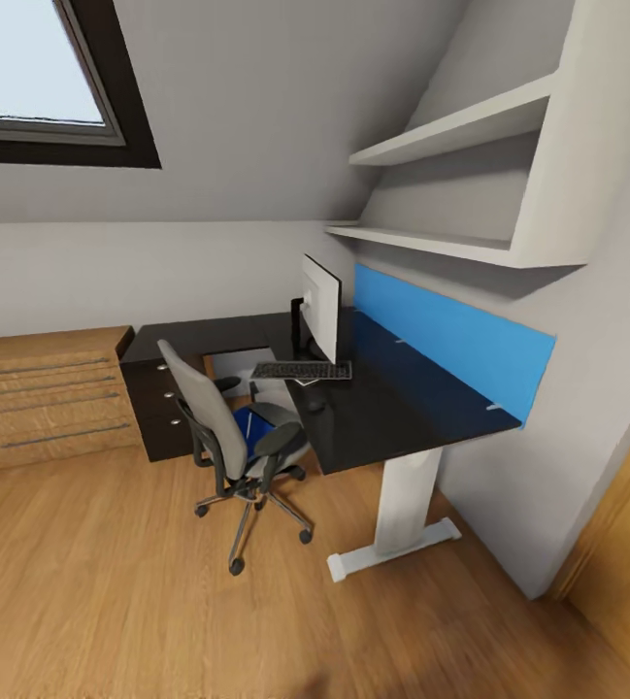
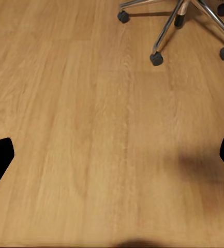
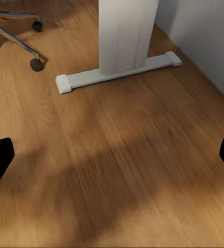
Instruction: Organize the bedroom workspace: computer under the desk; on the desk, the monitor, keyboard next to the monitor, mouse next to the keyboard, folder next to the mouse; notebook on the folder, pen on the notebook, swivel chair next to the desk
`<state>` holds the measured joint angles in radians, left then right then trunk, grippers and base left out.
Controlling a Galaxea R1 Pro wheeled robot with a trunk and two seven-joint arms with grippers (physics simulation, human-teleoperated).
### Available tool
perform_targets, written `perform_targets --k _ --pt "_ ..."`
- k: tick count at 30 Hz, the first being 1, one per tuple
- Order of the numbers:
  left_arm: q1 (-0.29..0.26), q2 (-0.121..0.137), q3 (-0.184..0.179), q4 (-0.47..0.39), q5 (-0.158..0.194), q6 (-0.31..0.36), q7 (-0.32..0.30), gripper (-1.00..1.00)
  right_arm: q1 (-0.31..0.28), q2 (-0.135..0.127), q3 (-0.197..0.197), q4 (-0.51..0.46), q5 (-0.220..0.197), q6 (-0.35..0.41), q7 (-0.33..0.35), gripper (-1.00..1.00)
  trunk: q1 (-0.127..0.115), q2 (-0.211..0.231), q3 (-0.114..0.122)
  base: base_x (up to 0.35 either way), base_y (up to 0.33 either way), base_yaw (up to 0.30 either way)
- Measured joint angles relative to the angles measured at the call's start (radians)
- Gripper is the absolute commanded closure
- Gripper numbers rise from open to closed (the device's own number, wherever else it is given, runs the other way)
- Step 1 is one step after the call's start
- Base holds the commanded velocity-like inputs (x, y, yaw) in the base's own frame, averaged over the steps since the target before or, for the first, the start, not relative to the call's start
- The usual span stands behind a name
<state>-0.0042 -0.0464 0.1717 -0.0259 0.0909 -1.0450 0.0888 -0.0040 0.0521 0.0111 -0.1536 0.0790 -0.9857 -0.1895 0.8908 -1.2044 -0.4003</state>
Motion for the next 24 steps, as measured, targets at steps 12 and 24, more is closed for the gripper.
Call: perform_targets --k 12,24 --pt "0.0 -0.001 0.0 0.0 0.0 0.0 0.0 -1.0 0.001 -0.002 0.001 -0.002 0.002 0.039 0.001 -1.0 0.0 0.0 -0.001 0.0 -0.069 0.107" --pt "0.0 0.001 0.0 0.0 0.0 0.0 0.0 -1.0 0.0 -0.002 0.0 -0.002 0.001 0.042 0.0 -1.0 0.0 0.0 -0.001 0.0 -0.007 0.231"
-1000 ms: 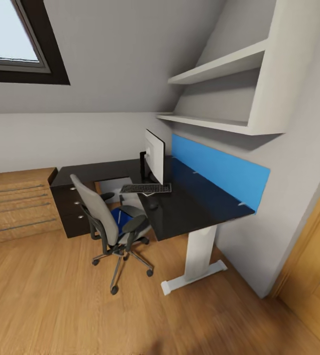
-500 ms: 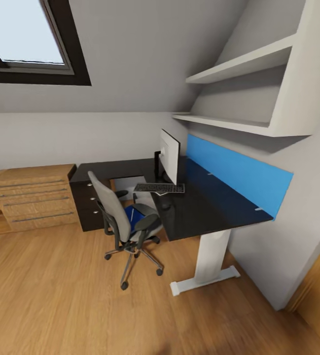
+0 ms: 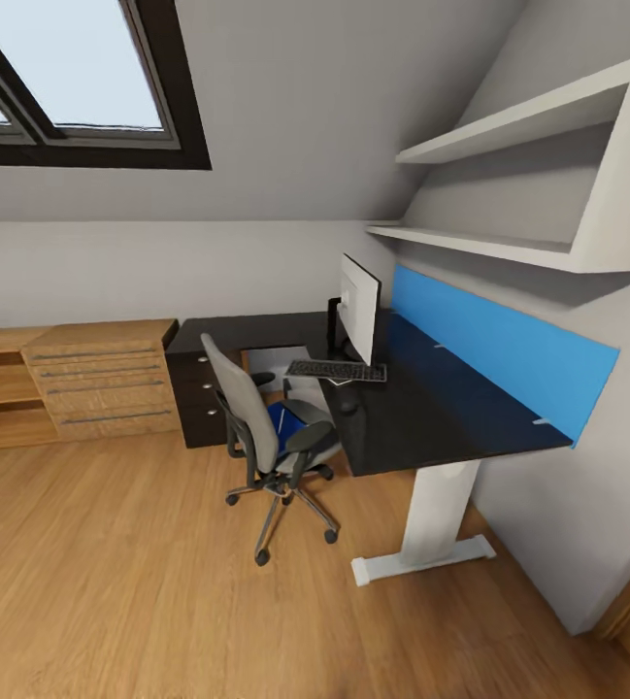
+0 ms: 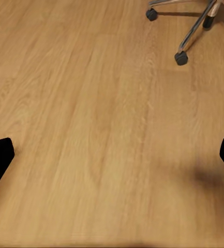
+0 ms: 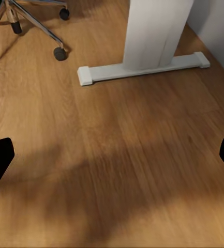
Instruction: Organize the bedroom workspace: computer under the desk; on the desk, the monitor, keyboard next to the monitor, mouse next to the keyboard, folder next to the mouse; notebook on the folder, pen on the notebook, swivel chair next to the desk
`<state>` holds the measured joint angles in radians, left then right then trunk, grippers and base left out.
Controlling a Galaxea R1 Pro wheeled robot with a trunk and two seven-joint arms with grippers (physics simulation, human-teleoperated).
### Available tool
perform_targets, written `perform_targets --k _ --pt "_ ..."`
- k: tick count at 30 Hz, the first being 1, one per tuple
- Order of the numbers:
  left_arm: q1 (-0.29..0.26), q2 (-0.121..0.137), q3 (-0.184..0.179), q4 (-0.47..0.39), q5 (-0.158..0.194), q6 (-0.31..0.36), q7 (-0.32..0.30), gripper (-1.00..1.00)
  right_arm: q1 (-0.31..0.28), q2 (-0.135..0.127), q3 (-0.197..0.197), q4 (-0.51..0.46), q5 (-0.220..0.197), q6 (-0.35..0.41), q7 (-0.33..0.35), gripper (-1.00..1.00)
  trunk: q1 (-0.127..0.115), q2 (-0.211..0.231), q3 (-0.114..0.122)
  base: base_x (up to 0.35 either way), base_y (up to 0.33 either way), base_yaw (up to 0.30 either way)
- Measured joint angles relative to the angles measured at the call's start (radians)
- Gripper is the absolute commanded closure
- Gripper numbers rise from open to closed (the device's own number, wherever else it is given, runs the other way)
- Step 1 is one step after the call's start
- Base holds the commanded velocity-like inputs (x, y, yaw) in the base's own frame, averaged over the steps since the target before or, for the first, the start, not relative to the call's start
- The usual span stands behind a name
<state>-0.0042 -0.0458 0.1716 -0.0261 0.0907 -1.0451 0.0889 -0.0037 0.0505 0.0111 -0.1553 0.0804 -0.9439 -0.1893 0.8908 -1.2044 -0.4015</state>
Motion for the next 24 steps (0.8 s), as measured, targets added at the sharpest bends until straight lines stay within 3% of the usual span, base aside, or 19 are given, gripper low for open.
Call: perform_targets --k 17,24 --pt "0.0 -0.005 -0.002 0.0 -0.001 0.0 0.0 -1.0 0.001 0.0 0.001 0.0 0.001 -0.001 0.0 -1.0 0.0 0.0 0.0 -0.03 0.038 0.278" --pt "0.0 -0.006 0.001 -0.001 0.001 0.0 0.0 -1.0 0.0 0.0 0.002 0.0 0.002 0.0 0.002 -1.0 0.0 0.0 -0.002 -0.138 0.175 0.098"
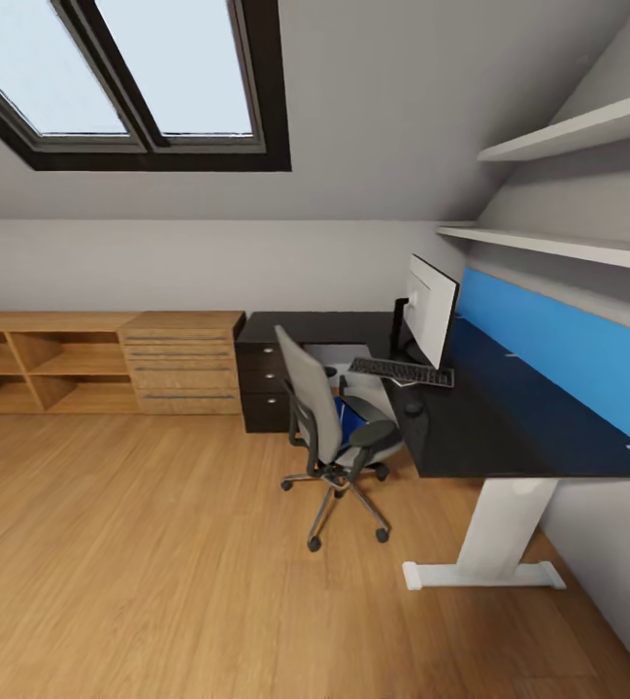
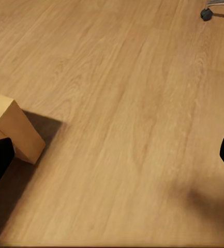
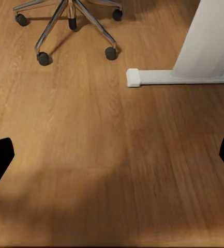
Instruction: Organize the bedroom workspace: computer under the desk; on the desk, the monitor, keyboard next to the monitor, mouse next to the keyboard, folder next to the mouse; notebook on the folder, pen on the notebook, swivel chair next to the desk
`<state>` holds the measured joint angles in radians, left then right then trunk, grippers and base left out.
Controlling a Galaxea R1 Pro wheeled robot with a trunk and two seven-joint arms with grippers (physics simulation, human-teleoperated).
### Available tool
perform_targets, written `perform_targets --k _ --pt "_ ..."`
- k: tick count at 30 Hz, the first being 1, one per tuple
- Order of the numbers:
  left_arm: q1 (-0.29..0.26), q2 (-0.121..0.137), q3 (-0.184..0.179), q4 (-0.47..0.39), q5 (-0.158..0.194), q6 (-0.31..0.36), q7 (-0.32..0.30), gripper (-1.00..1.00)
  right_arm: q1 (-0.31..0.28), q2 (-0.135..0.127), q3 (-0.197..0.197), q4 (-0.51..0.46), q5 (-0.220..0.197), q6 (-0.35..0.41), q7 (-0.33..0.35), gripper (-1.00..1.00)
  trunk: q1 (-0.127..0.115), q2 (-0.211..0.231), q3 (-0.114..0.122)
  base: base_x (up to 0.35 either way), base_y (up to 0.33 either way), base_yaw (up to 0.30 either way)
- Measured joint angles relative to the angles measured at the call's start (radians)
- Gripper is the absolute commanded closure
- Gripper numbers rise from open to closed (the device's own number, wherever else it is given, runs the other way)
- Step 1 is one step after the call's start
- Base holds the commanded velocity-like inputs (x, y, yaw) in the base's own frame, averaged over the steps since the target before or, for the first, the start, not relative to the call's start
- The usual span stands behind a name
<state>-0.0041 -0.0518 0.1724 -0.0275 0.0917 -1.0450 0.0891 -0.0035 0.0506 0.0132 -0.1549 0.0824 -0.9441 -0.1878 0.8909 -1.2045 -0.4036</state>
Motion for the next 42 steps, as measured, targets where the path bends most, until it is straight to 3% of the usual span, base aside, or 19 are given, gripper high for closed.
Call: perform_targets --k 3,6,7,11,14,16,20,23,25,28,30,38,42 --pt "0.0 -0.001 -0.001 0.0 -0.001 0.0 0.0 -1.0 0.0 0.0 0.0 0.0 -0.001 0.0 0.0 -1.0 0.0 0.0 0.0 -0.027 0.031 0.009" --pt "0.0 -0.008 0.002 -0.008 0.004 0.0 0.004 -1.0 0.0 0.0 0.0 -0.001 0.026 -0.002 0.0 -1.0 0.0 0.0 0.0 -0.002 0.003 0.001" --pt "0.0 -0.022 0.002 -0.028 0.004 0.0 0.006 -1.0 0.0 -0.003 -0.002 -0.001 0.052 -0.001 -0.001 -1.0 0.0 0.0 0.0 0.0 0.0 0.0" --pt "0.0 -0.026 0.007 -0.036 0.008 0.0 0.01 -1.0 0.0 -0.005 -0.003 -0.002 0.058 0.0 -0.001 -1.0 0.007 -0.014 -0.006 0.0 0.0 0.0" --pt "0.0 -0.026 0.007 -0.054 0.005 0.0 0.043 -1.0 0.0 -0.006 -0.003 -0.002 0.06 0.0 -0.001 -1.0 0.019 -0.035 -0.016 0.0 0.0 0.0" --pt "0.0 -0.025 0.005 -0.073 0.005 0.001 0.105 -1.0 0.0 -0.007 -0.003 -0.003 0.061 0.0 0.0 -1.0 0.027 -0.049 -0.022 0.0 0.0 0.0" --pt "0.0 -0.023 0.002 -0.081 0.004 0.001 0.132 -1.0 0.0 -0.008 -0.003 -0.002 0.061 0.0 0.0 -1.0 0.042 -0.077 -0.034 0.0 0.0 0.0" --pt "0.0 -0.022 0.003 -0.117 0.003 0.116 0.135 -1.0 0.0 -0.008 -0.003 -0.002 0.061 0.0 0.0 -1.0 0.053 -0.098 -0.044 0.0 0.0 0.0" --pt "0.0 -0.021 0.001 -0.16 0.005 0.282 0.138 -1.0 0.0 -0.008 -0.003 -0.002 0.061 0.0 0.0 -1.0 0.061 -0.112 -0.05 0.0 0.0 0.0" --pt "0.0 -0.02 0.001 -0.175 0.004 0.372 0.138 -1.0 0.0 -0.008 -0.003 -0.002 0.061 0.0 0.0 -1.0 0.073 -0.133 -0.06 0.0 0.0 0.0" --pt "0.0 -0.021 0.001 -0.179 0.002 0.398 0.138 -1.0 0.0 -0.008 -0.003 -0.002 0.061 0.001 0.0 -1.0 0.08 -0.147 -0.066 0.0 0.0 0.0" --pt "0.0 -0.026 0.004 -0.202 0.001 0.389 0.148 -1.0 0.0 -0.011 -0.003 -0.002 0.061 0.001 0.0 -1.0 0.107 -0.196 -0.088 0.0 0.0 0.0" --pt "0.0 -0.029 0.002 -0.226 0.001 0.393 0.199 -1.0 0.0 -0.012 -0.003 -0.004 0.062 0.001 0.0 -1.0 0.122 -0.224 -0.1 0.0 0.0 0.0"
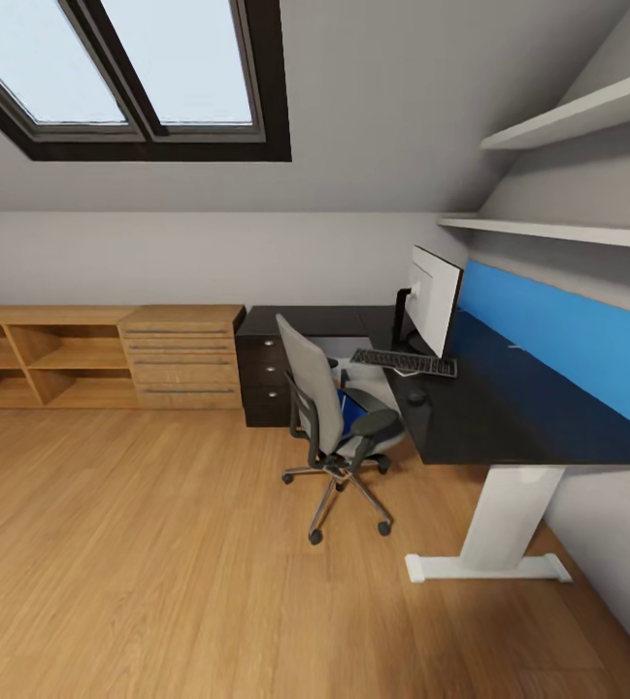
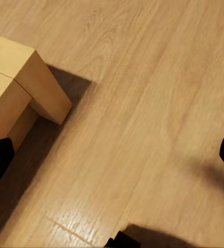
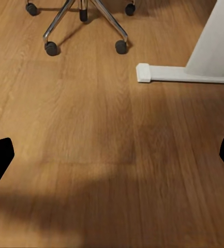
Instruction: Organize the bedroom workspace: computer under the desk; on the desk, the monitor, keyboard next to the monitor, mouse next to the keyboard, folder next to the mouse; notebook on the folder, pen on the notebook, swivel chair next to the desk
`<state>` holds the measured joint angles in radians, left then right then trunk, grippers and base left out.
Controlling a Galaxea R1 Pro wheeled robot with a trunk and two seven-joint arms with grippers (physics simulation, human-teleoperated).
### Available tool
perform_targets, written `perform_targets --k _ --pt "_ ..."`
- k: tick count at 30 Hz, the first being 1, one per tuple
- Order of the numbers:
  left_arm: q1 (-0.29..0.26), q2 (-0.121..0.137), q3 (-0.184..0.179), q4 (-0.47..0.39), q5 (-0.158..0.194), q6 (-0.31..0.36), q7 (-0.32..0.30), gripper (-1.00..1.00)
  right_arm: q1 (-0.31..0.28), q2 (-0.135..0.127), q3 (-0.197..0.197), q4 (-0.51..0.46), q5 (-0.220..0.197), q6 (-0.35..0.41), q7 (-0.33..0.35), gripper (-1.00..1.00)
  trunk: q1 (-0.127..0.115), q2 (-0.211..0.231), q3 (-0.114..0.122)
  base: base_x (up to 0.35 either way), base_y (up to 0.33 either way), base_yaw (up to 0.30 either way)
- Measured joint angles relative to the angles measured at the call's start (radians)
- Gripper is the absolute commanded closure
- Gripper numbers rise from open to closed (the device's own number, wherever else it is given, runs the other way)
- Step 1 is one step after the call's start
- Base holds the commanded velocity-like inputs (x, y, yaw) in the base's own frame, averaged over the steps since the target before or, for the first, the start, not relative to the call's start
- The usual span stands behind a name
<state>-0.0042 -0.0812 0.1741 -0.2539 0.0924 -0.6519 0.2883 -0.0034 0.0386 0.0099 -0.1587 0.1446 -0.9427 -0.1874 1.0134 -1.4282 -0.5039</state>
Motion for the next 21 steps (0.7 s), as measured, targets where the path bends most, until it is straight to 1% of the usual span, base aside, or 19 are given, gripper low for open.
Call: perform_targets --k 11,13,16,21 --pt "0.0 0.001 -0.003 -0.001 -0.003 0.01 0.006 -1.0 0.0 0.003 -0.002 0.003 -0.003 0.0 -0.003 -1.0 0.042 -0.077 -0.034 0.0 0.0 0.0" --pt "0.0 0.001 -0.003 -0.001 -0.003 0.01 0.006 -1.0 0.0 -0.001 -0.004 0.013 -0.004 0.001 -0.008 -1.0 0.05 -0.091 -0.041 0.0 0.0 0.0" --pt "0.0 0.001 -0.003 0.0 -0.003 0.011 0.008 -1.0 0.0 -0.007 -0.006 0.066 -0.005 0.0 -0.007 -1.0 0.061 -0.112 -0.05 0.0 0.0 0.0" --pt "0.0 0.001 -0.003 0.0 -0.003 0.011 0.01 -1.0 0.0 -0.007 -0.006 0.098 -0.005 0.001 -0.006 -1.0 0.081 -0.147 -0.066 0.0 0.0 0.0"
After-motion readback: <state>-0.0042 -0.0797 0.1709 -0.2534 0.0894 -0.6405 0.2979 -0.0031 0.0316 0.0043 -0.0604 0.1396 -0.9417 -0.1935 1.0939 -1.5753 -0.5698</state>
